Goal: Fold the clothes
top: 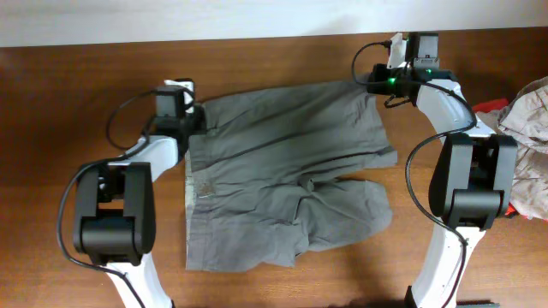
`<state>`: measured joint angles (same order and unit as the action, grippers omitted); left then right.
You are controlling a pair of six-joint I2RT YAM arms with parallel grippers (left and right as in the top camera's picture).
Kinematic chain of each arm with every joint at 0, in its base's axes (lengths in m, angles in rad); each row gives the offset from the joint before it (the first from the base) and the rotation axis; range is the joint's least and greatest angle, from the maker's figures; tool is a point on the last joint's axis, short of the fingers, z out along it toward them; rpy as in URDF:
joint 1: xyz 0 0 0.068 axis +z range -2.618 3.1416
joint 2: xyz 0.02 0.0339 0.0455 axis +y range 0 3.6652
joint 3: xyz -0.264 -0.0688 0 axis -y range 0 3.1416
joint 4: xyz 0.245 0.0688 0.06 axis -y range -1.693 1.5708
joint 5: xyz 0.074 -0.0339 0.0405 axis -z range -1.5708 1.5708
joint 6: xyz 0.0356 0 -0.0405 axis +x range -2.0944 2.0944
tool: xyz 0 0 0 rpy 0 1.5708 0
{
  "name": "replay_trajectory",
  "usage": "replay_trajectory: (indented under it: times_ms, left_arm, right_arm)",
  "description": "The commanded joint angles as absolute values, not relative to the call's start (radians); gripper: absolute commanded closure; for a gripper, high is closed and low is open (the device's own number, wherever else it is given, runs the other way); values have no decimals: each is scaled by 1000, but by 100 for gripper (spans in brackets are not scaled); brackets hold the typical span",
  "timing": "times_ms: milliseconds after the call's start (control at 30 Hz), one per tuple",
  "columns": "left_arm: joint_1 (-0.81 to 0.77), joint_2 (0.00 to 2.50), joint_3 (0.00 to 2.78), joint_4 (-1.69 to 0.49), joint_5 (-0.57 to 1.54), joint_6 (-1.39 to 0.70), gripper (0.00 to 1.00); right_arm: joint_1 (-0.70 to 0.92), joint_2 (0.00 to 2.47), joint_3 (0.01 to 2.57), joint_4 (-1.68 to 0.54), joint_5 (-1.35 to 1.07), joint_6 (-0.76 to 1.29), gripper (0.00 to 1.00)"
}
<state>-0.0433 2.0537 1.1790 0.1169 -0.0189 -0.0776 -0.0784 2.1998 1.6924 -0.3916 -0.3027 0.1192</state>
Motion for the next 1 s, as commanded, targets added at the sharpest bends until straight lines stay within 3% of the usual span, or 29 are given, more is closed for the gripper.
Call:
replay_trajectory:
  times_ms: [0,33,67,133,200,300,367,433,500,533,633,967]
  left_arm:
    - [11,2082,1240,117,-3,-118,86]
    - [21,2082,1258,107,8,-113,85]
    - [30,2082,1286,80,16,-109,85]
    - [44,2081,1359,-10,63,-80,81]
    - [49,2081,1432,-118,127,-32,78]
    - [44,2081,1555,-330,220,25,64]
    - [33,2081,1612,-451,276,67,60]
    - [18,2081,1630,-520,319,92,60]
    - [-6,2082,1629,-577,334,136,72]
    - [-19,2083,1626,-599,333,162,78]
    - [-58,2100,1618,-634,310,189,90]
    - [-130,2265,1618,-634,279,189,97]
  right_arm:
    - [-76,2208,1706,-377,-250,128,96]
    - [-79,2208,1706,-377,-250,128,92]
    - [-83,2207,1706,-378,-250,128,74]
    - [-98,2205,1710,-402,-255,128,64]
    - [-120,2199,1724,-450,-258,128,38]
    - [-157,2173,1744,-554,-277,128,34]
    - [-174,2147,1749,-627,-370,128,42]
    - [-178,2128,1749,-692,-446,128,64]
    - [-169,2116,1749,-768,-488,129,84]
    - [-155,2115,1749,-814,-485,128,89]
    - [-106,2120,1739,-891,-478,128,96]
    - [64,2168,1680,-844,-263,136,96]
